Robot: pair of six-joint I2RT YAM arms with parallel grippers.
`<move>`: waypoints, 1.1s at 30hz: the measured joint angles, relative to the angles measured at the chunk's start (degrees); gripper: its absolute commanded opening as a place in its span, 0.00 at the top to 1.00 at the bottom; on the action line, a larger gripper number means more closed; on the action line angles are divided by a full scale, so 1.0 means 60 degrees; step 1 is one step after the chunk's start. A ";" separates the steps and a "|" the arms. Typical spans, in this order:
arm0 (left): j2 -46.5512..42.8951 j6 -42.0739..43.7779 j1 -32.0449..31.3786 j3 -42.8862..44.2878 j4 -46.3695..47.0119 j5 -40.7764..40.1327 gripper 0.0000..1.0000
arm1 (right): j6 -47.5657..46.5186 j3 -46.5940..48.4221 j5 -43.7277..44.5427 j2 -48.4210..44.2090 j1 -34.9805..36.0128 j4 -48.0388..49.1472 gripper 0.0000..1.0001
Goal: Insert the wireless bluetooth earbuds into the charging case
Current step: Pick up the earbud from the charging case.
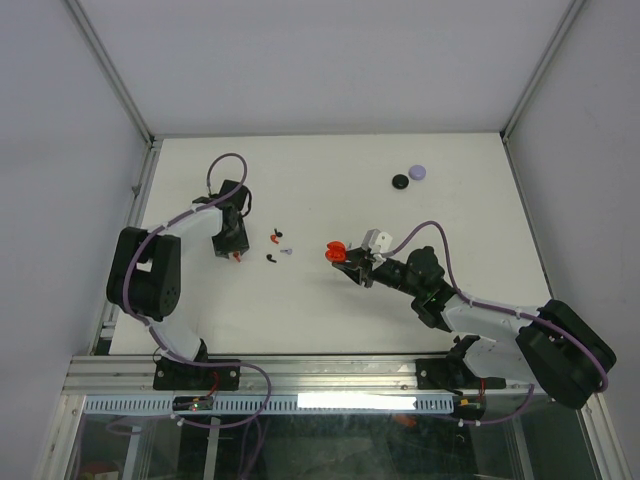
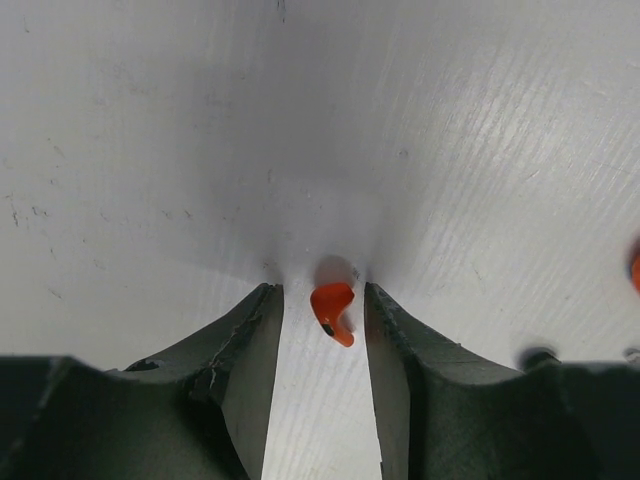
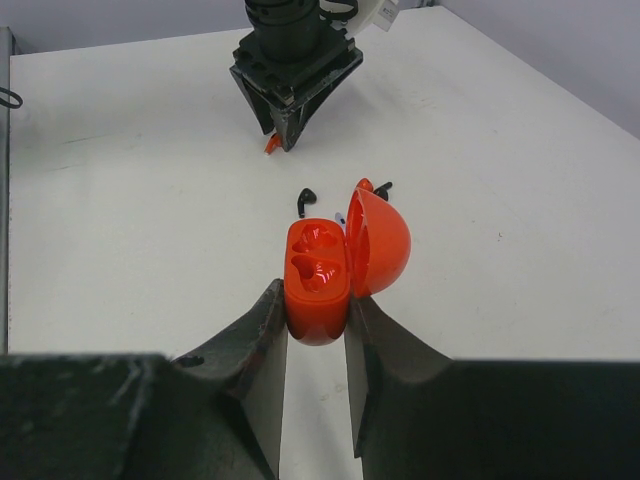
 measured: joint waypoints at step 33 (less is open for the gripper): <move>-0.1377 0.0000 -0.0579 -0.0561 0.1049 0.1228 0.89 | -0.0153 0.0011 0.0007 0.0004 0.0306 -0.0062 1.00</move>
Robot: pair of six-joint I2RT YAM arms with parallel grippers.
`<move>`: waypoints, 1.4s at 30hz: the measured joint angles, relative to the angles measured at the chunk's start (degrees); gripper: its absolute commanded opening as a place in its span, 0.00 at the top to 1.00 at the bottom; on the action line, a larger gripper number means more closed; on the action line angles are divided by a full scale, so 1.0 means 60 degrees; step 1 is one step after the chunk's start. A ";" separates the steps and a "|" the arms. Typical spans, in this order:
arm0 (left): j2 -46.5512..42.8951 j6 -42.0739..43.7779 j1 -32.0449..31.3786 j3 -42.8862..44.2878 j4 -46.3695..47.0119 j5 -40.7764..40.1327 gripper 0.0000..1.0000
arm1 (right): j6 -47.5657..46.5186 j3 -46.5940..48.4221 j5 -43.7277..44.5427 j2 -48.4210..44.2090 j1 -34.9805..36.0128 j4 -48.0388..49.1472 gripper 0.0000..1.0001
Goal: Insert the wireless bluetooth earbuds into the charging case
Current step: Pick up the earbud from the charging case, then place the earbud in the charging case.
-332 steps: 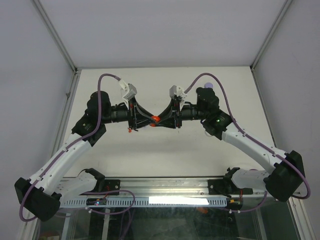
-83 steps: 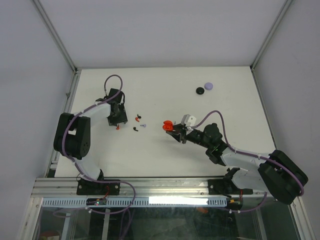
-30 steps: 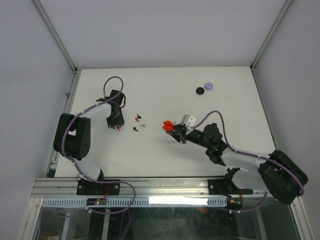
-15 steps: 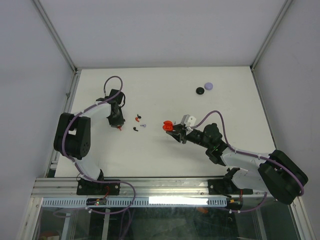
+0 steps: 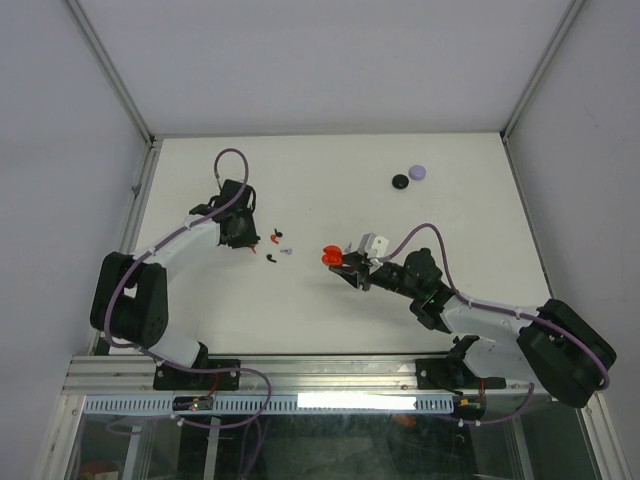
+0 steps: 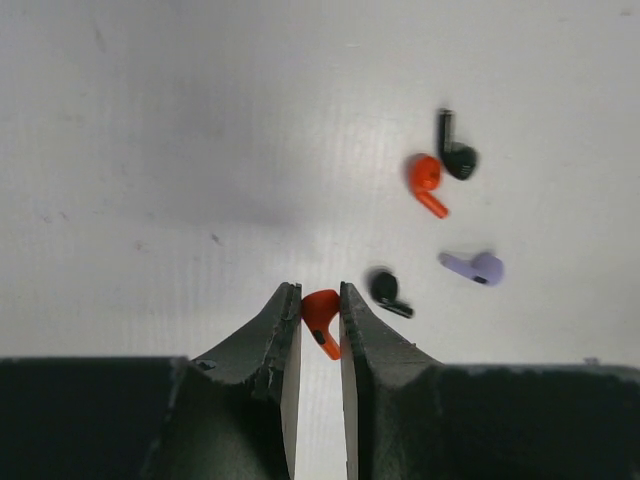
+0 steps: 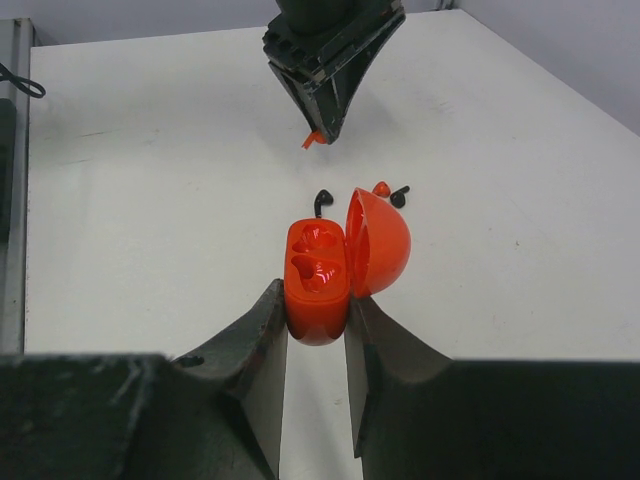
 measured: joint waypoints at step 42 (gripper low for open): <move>-0.5155 0.3778 -0.7082 -0.2707 0.8287 -0.2189 0.90 | 0.1035 0.0200 0.1763 0.0750 0.0277 0.2878 1.00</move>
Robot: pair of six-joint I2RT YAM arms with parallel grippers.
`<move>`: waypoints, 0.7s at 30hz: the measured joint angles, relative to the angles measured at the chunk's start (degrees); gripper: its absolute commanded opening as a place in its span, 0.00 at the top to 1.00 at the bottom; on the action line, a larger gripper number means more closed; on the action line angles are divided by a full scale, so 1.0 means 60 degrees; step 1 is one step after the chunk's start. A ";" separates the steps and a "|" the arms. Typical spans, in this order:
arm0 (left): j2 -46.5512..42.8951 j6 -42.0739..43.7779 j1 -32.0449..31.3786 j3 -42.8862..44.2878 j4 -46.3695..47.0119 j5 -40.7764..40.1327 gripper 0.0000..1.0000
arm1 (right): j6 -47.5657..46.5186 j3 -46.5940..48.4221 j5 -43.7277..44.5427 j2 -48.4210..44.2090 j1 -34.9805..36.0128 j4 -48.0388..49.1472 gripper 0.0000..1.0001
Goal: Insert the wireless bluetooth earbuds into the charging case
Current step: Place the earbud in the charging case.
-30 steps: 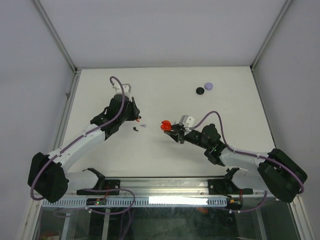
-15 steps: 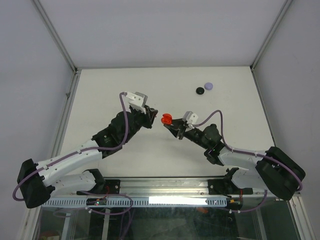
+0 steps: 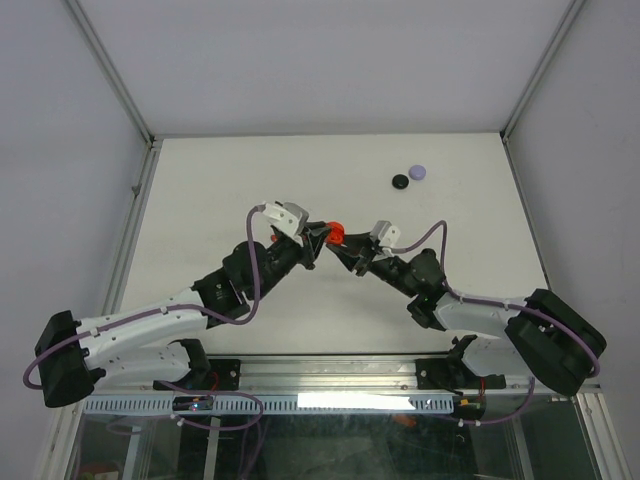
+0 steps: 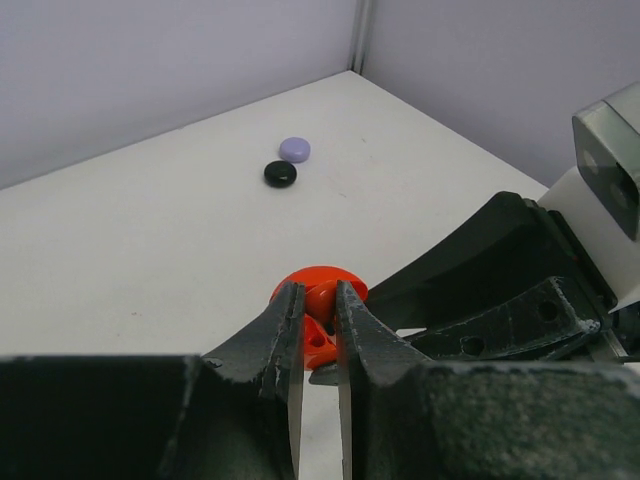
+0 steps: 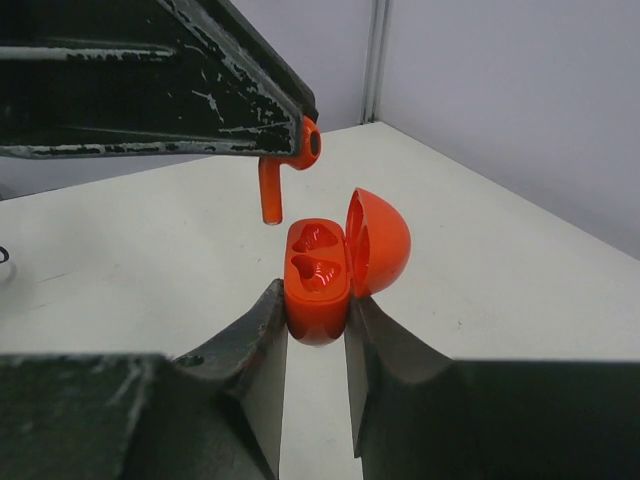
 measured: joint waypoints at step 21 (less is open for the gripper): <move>0.0736 0.1610 -0.0637 0.0066 0.0867 -0.0157 0.90 | 0.0073 -0.0018 0.0029 -0.0251 0.0029 0.0040 1.00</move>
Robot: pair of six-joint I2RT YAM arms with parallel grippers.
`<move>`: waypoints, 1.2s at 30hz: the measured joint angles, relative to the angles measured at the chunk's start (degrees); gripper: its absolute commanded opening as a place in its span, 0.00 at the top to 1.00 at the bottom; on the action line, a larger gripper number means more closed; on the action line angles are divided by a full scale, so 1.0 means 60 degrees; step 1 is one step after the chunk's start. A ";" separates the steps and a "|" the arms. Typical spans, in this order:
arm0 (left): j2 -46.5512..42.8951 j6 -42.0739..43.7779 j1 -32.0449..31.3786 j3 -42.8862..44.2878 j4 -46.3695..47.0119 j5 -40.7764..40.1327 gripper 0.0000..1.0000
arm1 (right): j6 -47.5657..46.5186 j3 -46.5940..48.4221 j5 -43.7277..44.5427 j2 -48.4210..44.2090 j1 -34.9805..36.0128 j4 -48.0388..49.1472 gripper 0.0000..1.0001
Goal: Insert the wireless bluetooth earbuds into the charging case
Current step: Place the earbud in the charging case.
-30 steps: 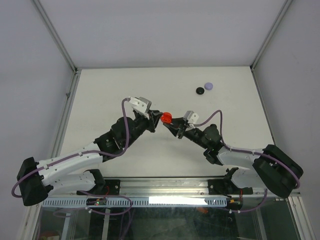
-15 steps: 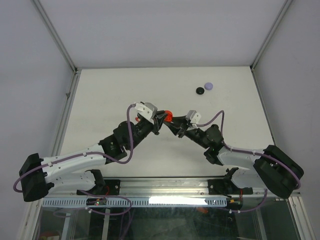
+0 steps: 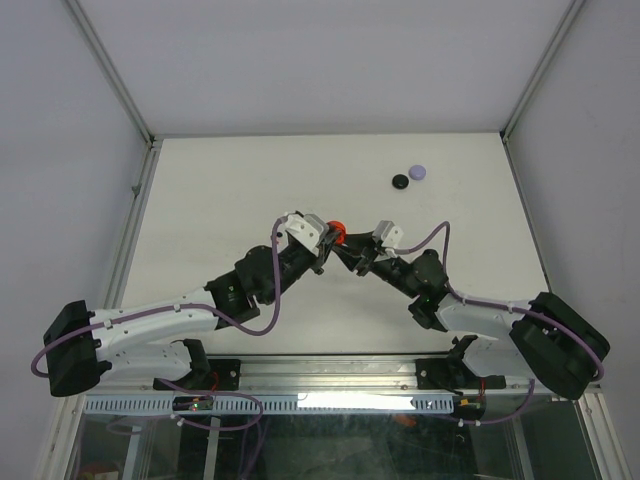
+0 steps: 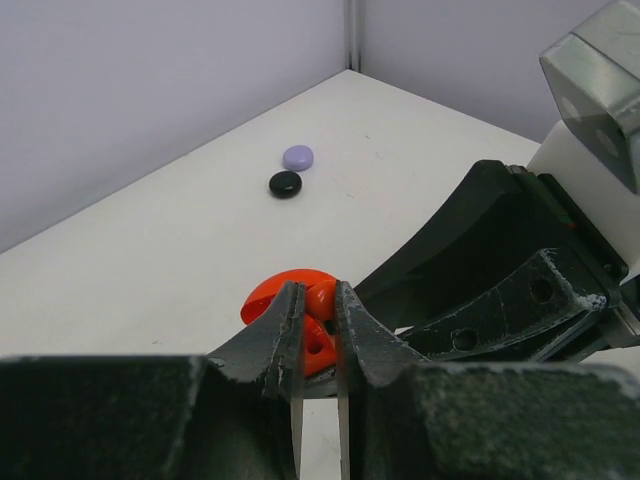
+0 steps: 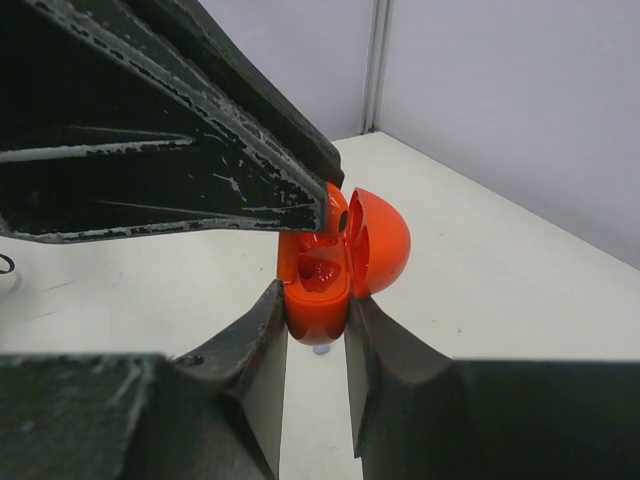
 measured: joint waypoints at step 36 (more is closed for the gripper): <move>0.0025 0.0594 -0.0047 0.0000 0.0244 -0.0426 0.90 | 0.0047 -0.0040 -0.0106 -0.0044 0.0004 0.0117 1.00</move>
